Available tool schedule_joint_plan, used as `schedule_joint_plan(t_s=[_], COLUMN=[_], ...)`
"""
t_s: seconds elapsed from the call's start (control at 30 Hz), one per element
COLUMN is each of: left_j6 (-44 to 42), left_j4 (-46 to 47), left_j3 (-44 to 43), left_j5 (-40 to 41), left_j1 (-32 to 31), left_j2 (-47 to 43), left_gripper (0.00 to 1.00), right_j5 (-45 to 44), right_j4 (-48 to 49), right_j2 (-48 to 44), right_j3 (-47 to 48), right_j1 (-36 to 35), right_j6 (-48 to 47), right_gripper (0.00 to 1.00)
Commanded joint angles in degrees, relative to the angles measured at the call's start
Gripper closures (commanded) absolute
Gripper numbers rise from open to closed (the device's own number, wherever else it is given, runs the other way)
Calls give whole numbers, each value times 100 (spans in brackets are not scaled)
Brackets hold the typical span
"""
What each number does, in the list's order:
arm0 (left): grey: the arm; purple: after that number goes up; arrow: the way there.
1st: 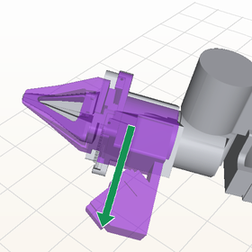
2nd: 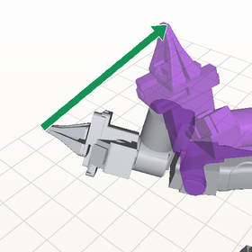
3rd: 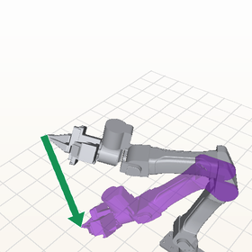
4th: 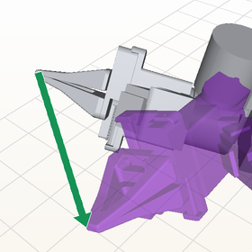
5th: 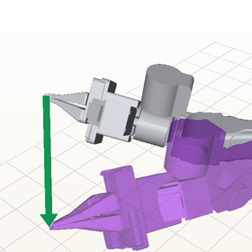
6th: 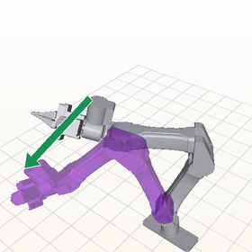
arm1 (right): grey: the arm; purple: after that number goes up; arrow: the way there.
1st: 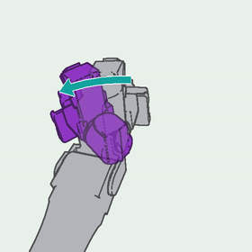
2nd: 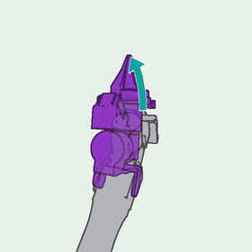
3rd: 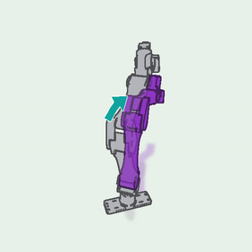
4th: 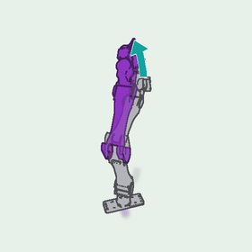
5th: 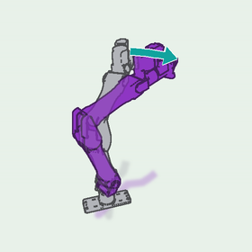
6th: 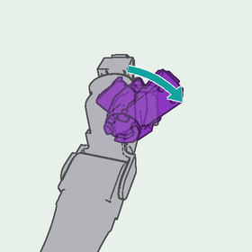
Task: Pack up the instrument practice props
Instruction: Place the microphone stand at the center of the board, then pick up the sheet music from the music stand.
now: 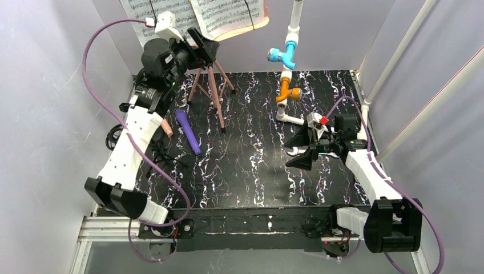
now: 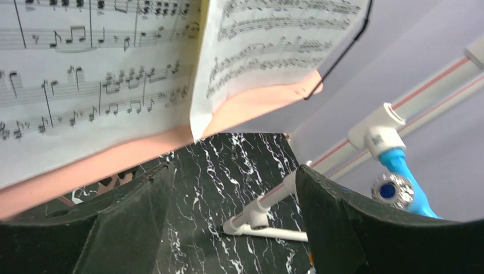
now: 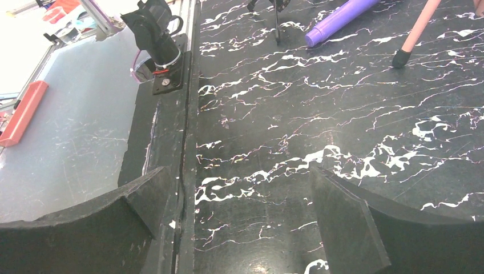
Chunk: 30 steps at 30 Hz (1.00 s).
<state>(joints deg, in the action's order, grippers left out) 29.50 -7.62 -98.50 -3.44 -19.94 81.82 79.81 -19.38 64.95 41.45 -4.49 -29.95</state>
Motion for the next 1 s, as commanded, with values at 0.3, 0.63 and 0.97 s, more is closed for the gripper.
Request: schedule_joint_plan(t_s=[0.3, 0.63, 0.97], left_j6=[275, 344, 391], left_j4=[155, 260, 280], left_j3=[-890, -944, -1103], left_j5=[694, 585, 482], left_j1=[-15, -2, -1], left_j2=[601, 723, 826], left_gripper=[41, 56, 82], right_j5=[171, 187, 206], right_j4=[30, 30, 30], right_j2=[-182, -211, -218], right_j3=[74, 74, 65], right_j1=[36, 45, 54], right_j6=[-19, -10, -3], right_gripper=[0, 0, 0])
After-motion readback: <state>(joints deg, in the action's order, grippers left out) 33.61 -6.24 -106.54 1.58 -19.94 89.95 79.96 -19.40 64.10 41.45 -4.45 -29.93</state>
